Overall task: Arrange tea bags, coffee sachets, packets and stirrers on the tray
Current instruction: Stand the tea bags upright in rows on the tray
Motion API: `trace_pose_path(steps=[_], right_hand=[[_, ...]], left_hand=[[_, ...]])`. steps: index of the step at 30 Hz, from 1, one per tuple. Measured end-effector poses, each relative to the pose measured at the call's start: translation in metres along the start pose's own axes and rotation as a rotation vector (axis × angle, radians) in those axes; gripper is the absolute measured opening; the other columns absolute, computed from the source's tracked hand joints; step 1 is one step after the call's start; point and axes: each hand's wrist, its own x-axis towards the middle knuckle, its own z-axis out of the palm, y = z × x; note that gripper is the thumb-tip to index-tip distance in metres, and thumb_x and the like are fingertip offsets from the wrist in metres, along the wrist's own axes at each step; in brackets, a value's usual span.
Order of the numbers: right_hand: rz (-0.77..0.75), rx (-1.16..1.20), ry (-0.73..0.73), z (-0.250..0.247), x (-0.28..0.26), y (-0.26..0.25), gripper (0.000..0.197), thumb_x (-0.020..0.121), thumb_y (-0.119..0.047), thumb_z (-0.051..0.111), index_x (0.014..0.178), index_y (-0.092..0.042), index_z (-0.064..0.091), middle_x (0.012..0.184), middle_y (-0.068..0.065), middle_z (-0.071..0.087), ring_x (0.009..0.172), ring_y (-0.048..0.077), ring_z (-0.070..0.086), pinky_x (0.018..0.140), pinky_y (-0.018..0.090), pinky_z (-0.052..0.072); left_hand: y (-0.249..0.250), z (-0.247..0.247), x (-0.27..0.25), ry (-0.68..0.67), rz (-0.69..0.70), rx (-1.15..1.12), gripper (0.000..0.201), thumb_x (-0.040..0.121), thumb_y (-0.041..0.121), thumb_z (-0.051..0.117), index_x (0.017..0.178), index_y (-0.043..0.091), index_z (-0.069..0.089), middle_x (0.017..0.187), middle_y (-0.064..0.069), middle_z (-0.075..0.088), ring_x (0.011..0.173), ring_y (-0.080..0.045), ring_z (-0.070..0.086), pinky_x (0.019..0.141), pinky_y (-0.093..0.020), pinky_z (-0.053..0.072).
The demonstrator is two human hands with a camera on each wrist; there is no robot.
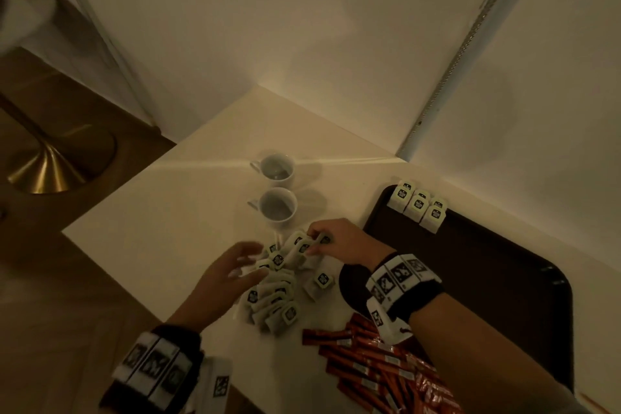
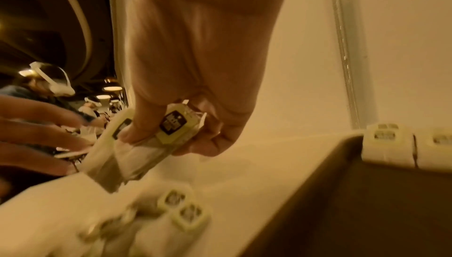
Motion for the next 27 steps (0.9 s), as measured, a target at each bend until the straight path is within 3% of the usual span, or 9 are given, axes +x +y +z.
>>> trace_pose_path(steps=[3, 5, 8, 10, 12, 15, 18, 22, 27], right_hand=[[-0.052, -0.031, -0.055, -0.022, -0.008, -0.024, 0.017, 0.079, -0.019, 0.074, 0.083, -0.01, 0.06, 0.078, -0.005, 0.059, 0.074, 0.005, 0.052, 0.068, 0.011, 0.038], [-0.092, -0.081, -0.081, -0.037, -0.014, -0.042, 0.013, 0.08, -0.016, 0.073, 0.087, -0.011, 0.063, 0.081, -0.007, 0.059, 0.078, 0.006, 0.053, 0.071, 0.015, 0.04], [-0.127, -0.12, -0.081, -0.06, -0.024, -0.066, 0.013, 0.082, -0.012, 0.071, 0.088, -0.018, 0.061, 0.085, -0.009, 0.06, 0.079, 0.007, 0.055, 0.072, 0.021, 0.044], [-0.112, -0.062, -0.031, -0.074, -0.031, -0.075, 0.015, 0.08, -0.013, 0.073, 0.088, -0.018, 0.062, 0.083, -0.011, 0.06, 0.072, 0.005, 0.058, 0.066, 0.019, 0.048], [-0.09, 0.026, 0.069, -0.086, -0.036, -0.079, 0.022, 0.074, -0.014, 0.079, 0.089, -0.016, 0.063, 0.083, -0.006, 0.064, 0.072, 0.011, 0.063, 0.063, 0.023, 0.052], [-0.063, 0.124, 0.192, -0.101, -0.043, -0.079, 0.027, 0.073, -0.013, 0.079, 0.094, -0.011, 0.062, 0.089, 0.01, 0.069, 0.078, 0.02, 0.065, 0.07, 0.031, 0.053], [-0.042, 0.231, 0.24, -0.112, -0.05, -0.083, 0.013, 0.082, -0.005, 0.068, 0.092, -0.01, 0.062, 0.089, 0.017, 0.065, 0.075, 0.015, 0.064, 0.069, 0.024, 0.056], [-0.03, 0.205, 0.34, -0.127, -0.063, -0.097, 0.007, 0.083, -0.007, 0.068, 0.084, -0.012, 0.064, 0.079, -0.001, 0.064, 0.066, 0.008, 0.062, 0.064, 0.019, 0.054], [-0.096, -0.008, 0.49, -0.146, -0.078, -0.124, 0.011, 0.077, -0.023, 0.076, 0.078, -0.019, 0.066, 0.066, -0.007, 0.06, 0.059, 0.001, 0.052, 0.057, 0.01, 0.041]], left_hand=[[0.027, 0.014, 0.026, -0.111, 0.042, -0.007, 0.063, 0.077, 0.013, 0.077, 0.126, 0.033, 0.044, 0.131, 0.013, 0.049, 0.121, 0.001, 0.044, 0.08, -0.008, 0.047], [0.05, 0.019, 0.043, -0.21, 0.091, 0.024, 0.072, 0.076, 0.011, 0.078, 0.133, 0.031, 0.039, 0.136, 0.006, 0.046, 0.123, -0.003, 0.047, 0.089, -0.018, 0.05], [0.081, 0.024, 0.059, -0.391, 0.084, -0.047, 0.057, 0.082, 0.004, 0.069, 0.131, 0.022, 0.046, 0.122, -0.009, 0.06, 0.106, -0.018, 0.063, 0.086, -0.035, 0.056], [0.095, 0.028, 0.062, -0.481, 0.004, -0.227, 0.048, 0.087, 0.002, 0.059, 0.131, 0.019, 0.049, 0.12, -0.016, 0.062, 0.107, -0.031, 0.063, 0.086, -0.044, 0.055], [0.106, 0.033, 0.06, -0.528, -0.062, -0.405, 0.04, 0.093, -0.001, 0.047, 0.13, 0.013, 0.05, 0.121, -0.018, 0.063, 0.107, -0.036, 0.063, 0.079, -0.04, 0.057], [0.116, 0.042, 0.059, -0.448, -0.075, -0.543, 0.03, 0.096, 0.004, 0.041, 0.121, 0.005, 0.057, 0.112, -0.016, 0.067, 0.096, -0.031, 0.067, 0.065, -0.03, 0.055], [0.126, 0.05, 0.058, -0.335, -0.096, -0.677, 0.025, 0.095, 0.009, 0.044, 0.114, 0.01, 0.06, 0.103, -0.01, 0.07, 0.087, -0.023, 0.07, 0.058, -0.025, 0.054], [0.135, 0.061, 0.058, -0.226, -0.01, -0.733, 0.023, 0.088, 0.024, 0.059, 0.11, 0.016, 0.058, 0.099, -0.001, 0.07, 0.086, -0.015, 0.069, 0.059, -0.022, 0.053], [0.143, 0.069, 0.061, -0.148, 0.082, -0.859, 0.019, 0.079, 0.037, 0.06, 0.091, 0.023, 0.059, 0.095, 0.001, 0.07, 0.086, -0.013, 0.068, 0.056, -0.021, 0.05]])
